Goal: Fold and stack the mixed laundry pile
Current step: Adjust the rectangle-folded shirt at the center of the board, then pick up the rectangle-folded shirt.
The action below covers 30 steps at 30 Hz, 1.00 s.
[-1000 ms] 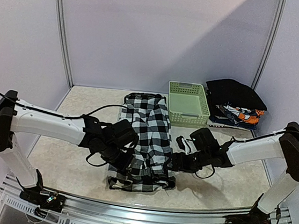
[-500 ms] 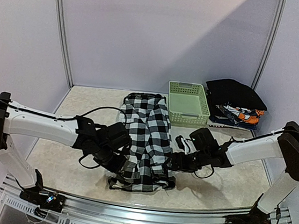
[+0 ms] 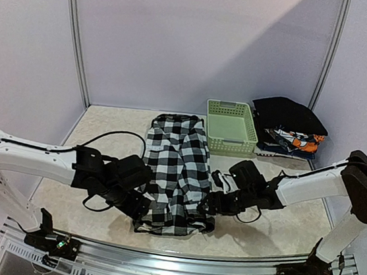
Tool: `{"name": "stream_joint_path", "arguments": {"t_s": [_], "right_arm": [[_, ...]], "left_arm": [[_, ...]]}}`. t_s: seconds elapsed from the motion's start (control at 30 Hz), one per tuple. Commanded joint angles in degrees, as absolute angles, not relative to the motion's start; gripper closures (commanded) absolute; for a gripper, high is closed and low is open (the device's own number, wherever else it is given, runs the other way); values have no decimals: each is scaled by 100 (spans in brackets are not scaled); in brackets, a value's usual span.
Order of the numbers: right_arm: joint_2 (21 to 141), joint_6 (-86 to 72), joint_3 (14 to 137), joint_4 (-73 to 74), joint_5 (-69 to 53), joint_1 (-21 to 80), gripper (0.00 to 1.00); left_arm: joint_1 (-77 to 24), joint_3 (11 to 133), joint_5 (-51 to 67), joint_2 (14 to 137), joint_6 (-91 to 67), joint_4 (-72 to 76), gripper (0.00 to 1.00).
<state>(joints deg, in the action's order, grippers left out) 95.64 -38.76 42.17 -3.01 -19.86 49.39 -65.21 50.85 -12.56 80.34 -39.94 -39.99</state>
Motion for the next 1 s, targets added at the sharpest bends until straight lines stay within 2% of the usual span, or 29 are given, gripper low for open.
{"name": "stream_joint_path", "arguments": {"t_s": [0.0, 0.33, 0.57, 0.97], "right_arm": [[9433, -4049, 3884, 184, -1926, 5106, 28], [9349, -4288, 3581, 53, -1841, 5255, 44], [9402, -4356, 3480, -210, -1855, 5317, 56], [9586, -4413, 3342, -542, -1898, 5324, 64]], "left_arm": [[-6609, 4777, -1471, 7745, -4100, -4044, 17], [-6601, 3990, -1325, 7639, -4304, -2928, 30], [-6583, 3692, -1243, 7690, -4430, -2422, 34], [-6583, 3337, -975, 7454, -4583, -1925, 34]]}}
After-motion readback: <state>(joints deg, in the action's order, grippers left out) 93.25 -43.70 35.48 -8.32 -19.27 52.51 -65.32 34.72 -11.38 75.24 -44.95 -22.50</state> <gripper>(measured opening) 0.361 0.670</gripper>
